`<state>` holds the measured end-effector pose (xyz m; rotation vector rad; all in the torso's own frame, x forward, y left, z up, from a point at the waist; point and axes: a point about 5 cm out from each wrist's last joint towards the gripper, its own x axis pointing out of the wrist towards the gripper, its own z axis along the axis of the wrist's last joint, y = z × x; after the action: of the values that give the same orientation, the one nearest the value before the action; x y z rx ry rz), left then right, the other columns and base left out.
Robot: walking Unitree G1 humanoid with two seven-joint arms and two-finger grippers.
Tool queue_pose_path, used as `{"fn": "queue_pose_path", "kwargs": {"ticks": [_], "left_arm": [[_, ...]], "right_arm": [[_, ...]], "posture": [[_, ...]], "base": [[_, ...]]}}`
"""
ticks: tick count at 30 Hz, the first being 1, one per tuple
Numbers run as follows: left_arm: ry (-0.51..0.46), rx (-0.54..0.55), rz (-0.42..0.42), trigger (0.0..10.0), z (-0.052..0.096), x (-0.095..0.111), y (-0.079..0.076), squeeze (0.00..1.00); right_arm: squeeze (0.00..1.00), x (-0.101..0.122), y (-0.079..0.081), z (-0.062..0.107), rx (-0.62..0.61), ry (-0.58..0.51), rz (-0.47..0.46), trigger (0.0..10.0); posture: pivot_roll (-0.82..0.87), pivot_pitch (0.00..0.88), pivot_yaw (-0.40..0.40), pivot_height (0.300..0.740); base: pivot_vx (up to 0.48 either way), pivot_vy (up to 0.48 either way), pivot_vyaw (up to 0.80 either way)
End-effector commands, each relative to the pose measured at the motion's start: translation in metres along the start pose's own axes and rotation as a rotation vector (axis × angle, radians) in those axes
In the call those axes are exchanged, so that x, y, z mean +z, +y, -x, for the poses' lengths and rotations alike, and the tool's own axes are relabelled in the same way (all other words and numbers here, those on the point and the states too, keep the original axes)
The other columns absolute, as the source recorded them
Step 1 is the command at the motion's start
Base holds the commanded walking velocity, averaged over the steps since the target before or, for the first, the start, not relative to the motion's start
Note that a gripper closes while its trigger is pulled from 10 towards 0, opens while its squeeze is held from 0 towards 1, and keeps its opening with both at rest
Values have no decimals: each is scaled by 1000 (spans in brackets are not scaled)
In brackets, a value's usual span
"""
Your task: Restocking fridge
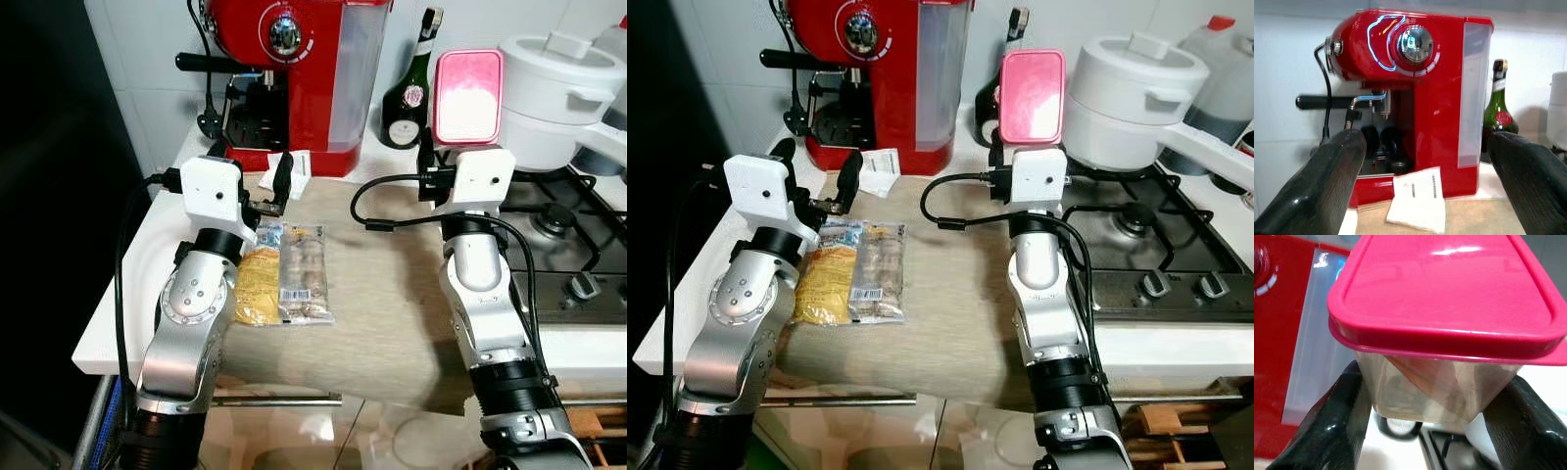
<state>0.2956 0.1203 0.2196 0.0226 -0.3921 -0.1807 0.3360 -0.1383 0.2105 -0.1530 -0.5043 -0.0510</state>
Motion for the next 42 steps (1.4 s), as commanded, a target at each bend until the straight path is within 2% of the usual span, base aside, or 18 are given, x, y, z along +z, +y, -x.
{"fn": "queue_pose_path", "kwargs": {"ticks": [1, 35, 42], "left_arm": [[-5, 8, -5, 10000, -3, 0, 0, 0], [-25, -7, -22, 10000, -2, 1, -6, 0], [-26, -8, -28, 10000, -2, 0, -6, 0]], "right_arm": [[0, 0, 0, -1, -3, 2, -13, 0], [0, -7, -3, 1, 5, 35, 5, 0], [0, -8, -2, 1, 6, 38, 4, 0]], "posture": [[-33, 0, -15, 740], [-39, 0, -19, 740], [-35, 0, -21, 740]], "base": [[-274, 0, 0], [-307, 0, 0], [-341, -243, 0]]}}
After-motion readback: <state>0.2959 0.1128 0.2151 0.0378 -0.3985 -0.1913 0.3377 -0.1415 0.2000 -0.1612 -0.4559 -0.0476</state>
